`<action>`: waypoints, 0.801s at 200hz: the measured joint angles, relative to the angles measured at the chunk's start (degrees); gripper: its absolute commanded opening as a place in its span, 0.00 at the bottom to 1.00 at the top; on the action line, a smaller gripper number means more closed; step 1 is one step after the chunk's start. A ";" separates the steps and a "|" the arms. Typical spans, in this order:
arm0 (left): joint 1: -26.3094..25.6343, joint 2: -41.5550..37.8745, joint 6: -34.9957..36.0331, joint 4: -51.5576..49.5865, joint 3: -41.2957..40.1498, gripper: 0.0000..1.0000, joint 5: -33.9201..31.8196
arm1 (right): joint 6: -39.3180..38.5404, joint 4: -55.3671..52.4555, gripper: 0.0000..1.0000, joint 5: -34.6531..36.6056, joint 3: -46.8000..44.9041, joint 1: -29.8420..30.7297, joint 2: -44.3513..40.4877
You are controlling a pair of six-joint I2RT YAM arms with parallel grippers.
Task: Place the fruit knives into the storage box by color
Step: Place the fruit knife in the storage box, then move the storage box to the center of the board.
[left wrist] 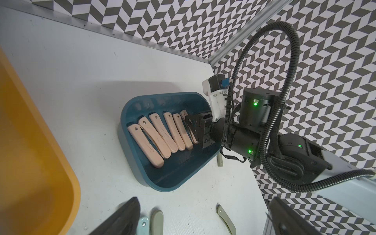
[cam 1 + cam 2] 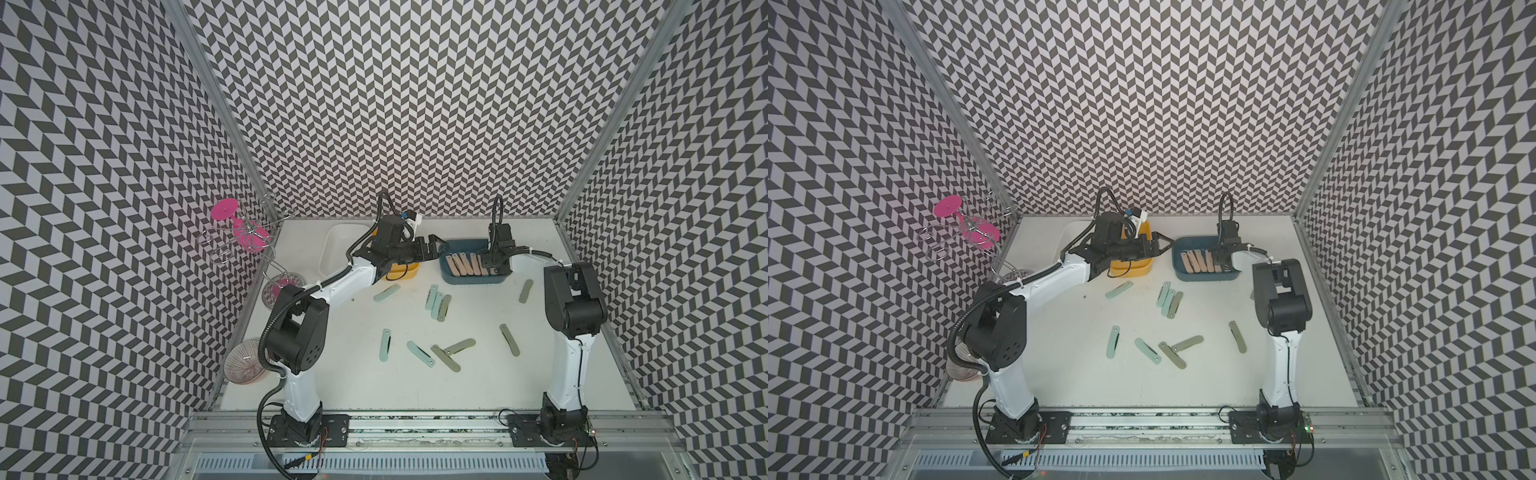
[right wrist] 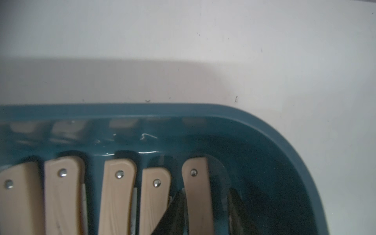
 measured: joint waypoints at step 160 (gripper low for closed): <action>-3.04 3.76 1.60 -2.51 2.38 1.00 -3.50 | 11.69 -3.96 0.68 -14.64 -13.68 -0.37 -32.30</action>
